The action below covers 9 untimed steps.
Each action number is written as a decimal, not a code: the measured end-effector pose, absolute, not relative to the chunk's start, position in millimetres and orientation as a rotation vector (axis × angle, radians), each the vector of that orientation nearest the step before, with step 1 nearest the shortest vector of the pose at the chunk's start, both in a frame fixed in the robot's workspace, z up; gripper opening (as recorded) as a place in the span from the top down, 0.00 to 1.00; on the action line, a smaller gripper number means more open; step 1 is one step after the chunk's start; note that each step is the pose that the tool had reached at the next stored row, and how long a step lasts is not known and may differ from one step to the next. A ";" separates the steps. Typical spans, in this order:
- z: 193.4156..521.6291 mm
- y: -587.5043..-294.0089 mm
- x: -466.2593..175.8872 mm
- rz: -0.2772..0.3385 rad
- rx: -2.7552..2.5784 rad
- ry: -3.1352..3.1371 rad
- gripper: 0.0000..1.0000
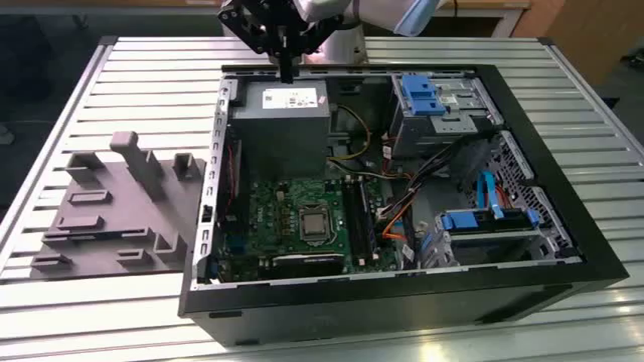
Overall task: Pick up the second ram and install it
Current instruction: 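Reach for the second ram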
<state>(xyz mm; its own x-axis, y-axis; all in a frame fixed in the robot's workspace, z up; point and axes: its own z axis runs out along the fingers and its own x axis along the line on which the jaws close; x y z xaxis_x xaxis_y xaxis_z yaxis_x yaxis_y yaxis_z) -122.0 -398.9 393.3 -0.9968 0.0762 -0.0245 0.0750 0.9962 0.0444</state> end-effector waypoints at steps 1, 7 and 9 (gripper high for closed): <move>393.3 -398.9 -122.0 0.068 0.118 3.112 0.89; 393.3 -398.9 -123.4 0.068 0.118 3.112 0.89; 393.3 -398.9 -123.8 0.068 0.118 3.112 0.89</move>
